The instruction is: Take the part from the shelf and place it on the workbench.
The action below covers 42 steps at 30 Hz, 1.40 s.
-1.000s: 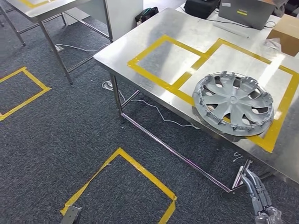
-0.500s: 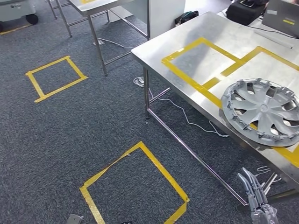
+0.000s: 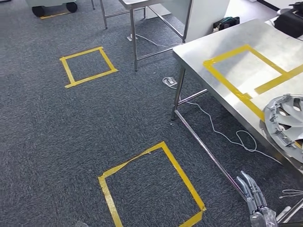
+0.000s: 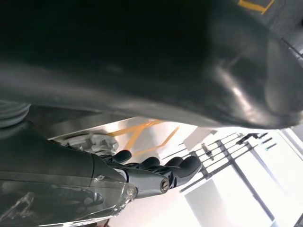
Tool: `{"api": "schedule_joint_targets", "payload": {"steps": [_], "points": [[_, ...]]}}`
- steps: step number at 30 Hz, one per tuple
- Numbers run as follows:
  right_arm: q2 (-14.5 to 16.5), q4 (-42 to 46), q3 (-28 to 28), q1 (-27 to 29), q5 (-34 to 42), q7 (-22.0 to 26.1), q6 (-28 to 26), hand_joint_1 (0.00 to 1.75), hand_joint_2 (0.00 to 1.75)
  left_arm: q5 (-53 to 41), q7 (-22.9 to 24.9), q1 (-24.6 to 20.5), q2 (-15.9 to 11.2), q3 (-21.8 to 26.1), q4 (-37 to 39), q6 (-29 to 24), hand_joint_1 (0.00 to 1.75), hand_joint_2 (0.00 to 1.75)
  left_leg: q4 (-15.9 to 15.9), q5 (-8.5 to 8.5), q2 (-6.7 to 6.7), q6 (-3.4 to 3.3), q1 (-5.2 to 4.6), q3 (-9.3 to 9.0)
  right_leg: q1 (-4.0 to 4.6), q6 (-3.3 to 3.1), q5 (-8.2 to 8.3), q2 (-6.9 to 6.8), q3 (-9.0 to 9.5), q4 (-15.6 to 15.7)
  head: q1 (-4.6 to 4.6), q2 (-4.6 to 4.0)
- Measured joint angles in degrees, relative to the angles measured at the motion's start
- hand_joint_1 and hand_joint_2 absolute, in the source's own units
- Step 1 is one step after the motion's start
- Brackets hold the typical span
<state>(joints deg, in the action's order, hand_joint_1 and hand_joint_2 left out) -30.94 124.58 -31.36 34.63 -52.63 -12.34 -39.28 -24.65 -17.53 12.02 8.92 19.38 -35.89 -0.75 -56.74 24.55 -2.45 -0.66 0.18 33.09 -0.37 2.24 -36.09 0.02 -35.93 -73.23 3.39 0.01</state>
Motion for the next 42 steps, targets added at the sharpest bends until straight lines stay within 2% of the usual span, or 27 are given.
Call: {"api": "schedule_joint_targets", "payload": {"steps": [1, 3, 5, 6, 8, 10, 12, 13, 14, 15, 16, 17, 19, 21, 23, 25, 27, 28, 29, 30, 31, 32, 34, 36, 38, 40, 42], "points": [[0.0, 0.0, 0.07, 0.22, 0.07, 0.01, 0.0, 0.0, 0.0, -0.81, 0.16, 0.39, 0.48, 0.54, -0.93, 0.25, 0.0, 0.0, 0.0, -0.13, -0.82, 0.0, -0.09, 0.02, 0.14, -0.35, 1.88, 0.4, 1.33, 2.66, 0.0, -0.01], [0.0, -0.01, 0.17, 0.6, 0.33, 0.01, -0.01, 0.0, 0.0, -2.02, 0.22, 0.85, 1.31, 1.6, -2.32, 0.64, 0.0, 0.0, -0.05, -0.44, -2.34, 0.17, -0.15, 0.16, 0.27, -0.96, 5.72, 3.06, 5.08, 10.52, -0.02, -0.01], [0.01, -0.03, 0.2, 0.84, 0.65, -0.02, -0.02, 0.0, 0.0, -2.91, 0.22, 0.98, 1.96, 2.6, -3.44, 1.02, 0.0, 0.0, -0.15, -0.94, -3.76, 0.67, -0.03, 0.77, 0.33, -1.14, 6.94, 5.16, 7.1, 15.15, -0.03, -0.01], [0.01, -0.07, 0.21, 0.89, 0.96, 0.05, -0.02, 0.0, 0.0, -3.39, 0.23, 1.1, 2.23, 3.1, -3.95, 1.29, 0.0, 0.0, -0.1, -1.34, -4.45, 1.07, 0.09, 1.19, 0.42, -1.14, 6.84, 5.08, 7.26, 15.66, -0.03, -0.01], [0.07, -0.18, 0.48, 0.87, 2.2, 0.65, -0.02, 0.0, 0.0, -4.65, 0.33, 1.56, 2.73, 4.35, -4.96, 2.16, 0.0, 0.0, 0.06, -1.92, -5.25, 1.88, 0.32, 1.93, 0.48, -1.26, 7.41, 3.64, 7.38, 16.38, -0.08, -0.01], [0.52, -0.68, 1.39, 0.9, 4.46, 2.01, -0.01, 0.0, 0.0, -6.37, 0.43, 1.97, 3.29, 5.92, -6.03, 3.23, 0.0, 0.0, -2.12, -0.01, -3.0, 2.32, 0.03, 3.25, 0.39, -1.61, 8.31, 2.02, 7.39, 17.27, -0.31, -0.01], [1.52, -2.08, 3.05, 1.18, 7.85, 4.05, 0.01, 0.0, 0.0, -8.31, 0.44, 1.97, 3.88, 7.69, -7.19, 4.37, 0.0, 0.0, -8.58, 4.23, 0.34, 2.58, -0.22, 6.06, 0.44, -1.91, 8.79, 0.15, 7.12, 17.62, -0.56, -0.01], [2.08, -3.03, 4.02, 1.3, 9.47, 5.12, 0.01, 0.0, 0.0, -9.13, 0.44, 1.92, 4.17, 8.62, -7.72, 4.86, 0.0, 0.0, -12.15, 5.87, 1.12, 2.77, -0.19, 7.43, 0.47, -1.98, 8.89, -0.87, 6.92, 17.6, -0.63, 0.0], [2.54, -3.93, 4.94, 1.38, 10.65, 5.99, 0.01, 0.0, 0.0, -9.73, 0.44, 1.91, 4.42, 9.51, -8.17, 5.21, 0.0, 0.0, -14.49, 6.56, 1.51, 2.96, -0.12, 8.14, 0.45, -1.97, 8.94, -1.8, 6.77, 17.57, -0.64, 0.0], [2.94, -4.72, 5.76, 1.4, 11.52, 6.61, 0.01, 0.0, 0.0, -10.13, 0.43, 1.96, 4.65, 10.31, -8.55, 5.46, 0.0, 0.0, -14.91, 6.18, 1.76, 3.15, -0.01, 7.87, 0.38, -1.94, 8.95, -2.65, 6.72, 17.54, -0.65, 0.0], [3.33, -5.43, 6.51, 1.4, 12.52, 6.97, 0.01, 0.0, 0.0, -10.61, 0.4, 2.03, 4.87, 11.02, -8.9, 5.73, 0.0, 0.0, -13.04, 4.76, 2.12, 3.35, 0.14, 6.49, 0.27, -1.84, 8.91, -3.43, 6.77, 17.52, -0.66, 0.0], [3.81, -6.24, 7.29, 1.41, 14.11, 7.24, 0.02, 0.0, 0.0, -11.26, 0.34, 2.08, 5.11, 11.72, -9.3, 6.06, 0.0, 0.0, -9.42, 2.75, 2.87, 3.57, 0.29, 4.28, 0.15, -1.64, 8.81, -4.15, 6.92, 17.48, -0.66, -0.01], [5.03, -8.87, 9.39, 1.49, 19.3, 8.21, 0.33, 0.0, 0.0, -13.12, 0.17, 1.98, 5.83, 13.37, -10.22, 7.11, 0.0, 0.0, -2.22, 0.23, 5.23, 3.72, 0.13, 0.3, 0.26, -0.94, 8.41, -5.47, 6.98, 17.15, -0.84, -0.01], [6.63, -12.98, 12.34, 1.48, 25.28, 10.63, 2.12, 0.0, 0.0, -15.41, 0.03, 1.91, 6.89, 15.47, -11.35, 8.57, 0.0, 0.0, 0.25, 0.14, 6.1, 3.02, -0.15, -0.72, 0.62, -0.36, 8.11, -6.64, 7.0, 16.78, -0.9, 0.0], [9.48, -18.69, 16.58, 0.9, 29.94, 14.49, 7.18, 0.0, 0.0, -17.78, -0.11, 2.09, 8.11, 18.06, -12.52, 10.25, 0.0, 0.0, 0.35, 0.05, 4.82, 2.02, -0.04, -0.45, 0.63, -0.03, 7.85, -7.39, 7.17, 16.73, -0.76, 0.01], [13.6, -25.49, 22.22, -0.16, 31.68, 19.04, 13.81, 0.0, 0.0, -19.17, -0.32, 2.26, 9.16, 20.5, -13.63, 11.46, 0.0, 0.0, 0.44, -0.13, 3.57, 1.21, 0.06, -0.35, 0.27, 0.28, 6.03, -4.89, 6.31, 14.56, -0.59, 0.0], [17.54, -31.34, 27.77, -0.81, 31.18, 22.39, 17.9, 0.0, 0.0, -19.45, -0.55, 2.24, 9.75, 21.96, -14.58, 11.93, 0.0, 0.0, 0.47, -0.26, 2.24, 0.57, -0.01, -0.21, 0.04, 0.4, 2.41, -1.3, 3.09, 7.5, -0.33, 0.0], [19.25, -33.56, 30.13, -0.96, 30.71, 23.19, 18.96, 0.0, 0.0, -19.47, -0.62, 2.21, 9.92, 22.42, -14.91, 12.02, 0.0, 0.0, 0.47, -0.31, 1.46, 0.4, -0.12, -0.13, 0.1, 0.35, 0.86, -0.57, 0.93, 3.24, -0.25, -0.01], [20.77, -35.32, 32.13, -1.12, 30.14, 23.56, 19.82, 0.0, 0.0, -19.48, -0.66, 2.24, 10.01, 22.82, -15.17, 12.08, 0.0, 0.0, 0.47, -0.35, 0.67, 0.31, -0.24, -0.09, 0.22, 0.18, 0.16, -0.26, -0.88, 0.11, -0.2, -0.01], [22.16, -36.67, 33.86, -1.32, 29.48, 23.73, 20.71, 0.0, 0.0, -19.48, -0.67, 2.29, 10.1, 23.21, -15.37, 12.11, 0.0, 0.0, 0.47, -0.37, -0.12, 0.24, -0.35, -0.07, 0.38, -0.1, 0.62, -0.09, -1.83, -0.94, -0.19, -0.01], [23.44, -37.64, 35.38, -1.49, 28.8, 23.76, 21.57, 0.0, 0.0, -19.48, -0.67, 2.34, 10.16, 23.52, -15.54, 12.13, 0.0, 0.0, 0.47, -0.39, -0.91, 0.2, -0.42, -0.1, 0.56, -0.48, 2.19, 0.12, -1.68, 0.39, -0.2, -0.01], [24.56, -38.29, 36.78, -1.59, 28.22, 23.77, 22.27, 0.0, 0.0, -19.48, -0.67, 2.37, 10.22, 23.75, -15.69, 12.14, 0.0, 0.0, 0.47, -0.41, -1.72, 0.17, -0.43, -0.13, 0.76, -0.92, 4.65, 0.73, -0.47, 3.91, -0.2, -0.01], [26.37, -39.23, 39.34, -1.63, 27.43, 23.81, 23.17, 0.0, 0.0, -19.48, -0.67, 2.39, 10.34, 24.05, -15.89, 12.17, 0.0, 0.0, 0.41, -0.47, -3.23, 0.22, -0.27, 0.0, 0.96, -1.71, 8.75, 3.91, 2.65, 11.66, -0.21, -0.01], [27.62, -39.95, 41.29, -1.58, 27.14, 23.83, 23.48, 0.0, 0.0, -19.49, -0.67, 2.5, 10.4, 24.25, -15.95, 12.21, 0.0, 0.0, 0.39, -0.77, -4.59, 0.64, 0.19, 0.45, 1.07, -1.99, 10.16, 5.95, 4.19, 14.94, -0.15, 0.0], [28.51, -40.39, 42.46, -1.74, 27.03, 23.85, 23.58, 0.0, 0.0, -19.51, -0.68, 2.72, 10.4, 24.51, -15.97, 12.23, 0.0, 0.0, 0.83, -1.21, -5.58, 1.34, 0.54, 0.82, 1.15, -1.96, 10.74, 4.76, 4.63, 15.87, -0.07, 0.0], [29.25, -40.62, 43.12, -2.14, 26.98, 23.91, 23.61, 0.0, 0.0, -19.53, -0.68, 2.82, 10.4, 24.76, -16.06, 12.25, 0.0, 0.0, -0.04, -0.13, -3.35, 1.68, 0.18, 1.71, 1.02, -2.06, 11.11, 3.05, 5.52, 18.12, -0.35, 0.0], [29.95, -40.95, 43.58, -2.2, 26.96, 23.93, 23.64, 0.0, 0.0, -19.59, -0.69, 2.74, 10.37, 24.85, -16.2, 12.27, 0.0, 0.0, -5.44, 3.12, 0.03, 1.76, -0.21, 4.47, 0.9, -2.15, 11.07, 1.12, 6.11, 19.67, -0.77, -0.01]]}}
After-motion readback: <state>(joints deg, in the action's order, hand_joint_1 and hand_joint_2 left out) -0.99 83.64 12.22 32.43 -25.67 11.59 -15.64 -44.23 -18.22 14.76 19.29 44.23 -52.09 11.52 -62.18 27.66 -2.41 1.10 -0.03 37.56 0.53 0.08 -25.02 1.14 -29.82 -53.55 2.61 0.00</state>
